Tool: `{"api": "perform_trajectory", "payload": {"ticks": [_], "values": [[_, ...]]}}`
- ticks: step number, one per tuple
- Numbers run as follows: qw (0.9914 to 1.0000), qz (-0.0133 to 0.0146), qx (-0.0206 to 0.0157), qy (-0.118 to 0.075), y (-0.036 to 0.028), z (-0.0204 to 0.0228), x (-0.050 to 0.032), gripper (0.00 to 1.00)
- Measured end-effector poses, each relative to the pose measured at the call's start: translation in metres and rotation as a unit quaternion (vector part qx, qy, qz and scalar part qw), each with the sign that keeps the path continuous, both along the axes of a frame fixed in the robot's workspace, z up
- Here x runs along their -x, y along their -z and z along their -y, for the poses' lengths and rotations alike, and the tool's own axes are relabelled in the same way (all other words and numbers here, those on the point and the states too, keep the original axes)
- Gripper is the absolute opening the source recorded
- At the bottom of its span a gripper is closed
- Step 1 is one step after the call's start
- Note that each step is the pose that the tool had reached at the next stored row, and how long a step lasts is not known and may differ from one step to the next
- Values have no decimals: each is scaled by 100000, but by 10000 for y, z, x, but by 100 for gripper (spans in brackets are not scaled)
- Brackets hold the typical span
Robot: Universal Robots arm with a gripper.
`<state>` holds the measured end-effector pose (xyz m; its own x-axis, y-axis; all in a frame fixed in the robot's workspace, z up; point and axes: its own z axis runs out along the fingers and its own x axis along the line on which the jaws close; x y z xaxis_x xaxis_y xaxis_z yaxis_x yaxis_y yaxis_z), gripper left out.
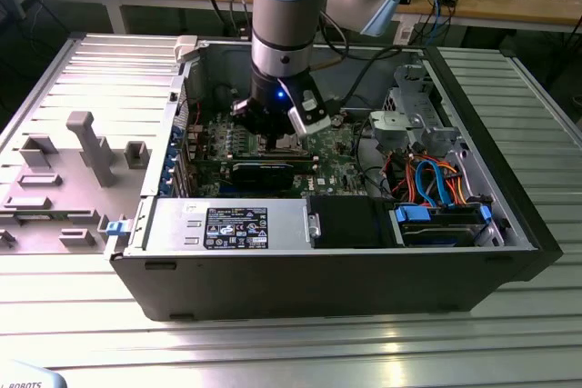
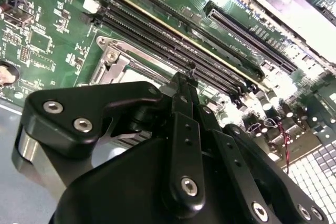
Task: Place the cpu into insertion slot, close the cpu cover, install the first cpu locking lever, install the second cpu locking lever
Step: 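Install the second cpu locking lever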
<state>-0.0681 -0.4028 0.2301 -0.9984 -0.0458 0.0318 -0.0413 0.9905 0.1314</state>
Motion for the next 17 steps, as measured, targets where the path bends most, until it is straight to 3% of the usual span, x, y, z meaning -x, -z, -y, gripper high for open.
{"api": "perform_trajectory", "payload": {"ticks": [3,6,8,12,17], "values": [[99999,-47,-485,3,5,44,0,11],[99998,-71,-603,5,7,67,15,11],[99997,-73,-742,3,10,70,35,11],[99990,-78,-1401,-2,28,71,115,11],[99985,-130,-1711,-11,68,74,149,11]]}}
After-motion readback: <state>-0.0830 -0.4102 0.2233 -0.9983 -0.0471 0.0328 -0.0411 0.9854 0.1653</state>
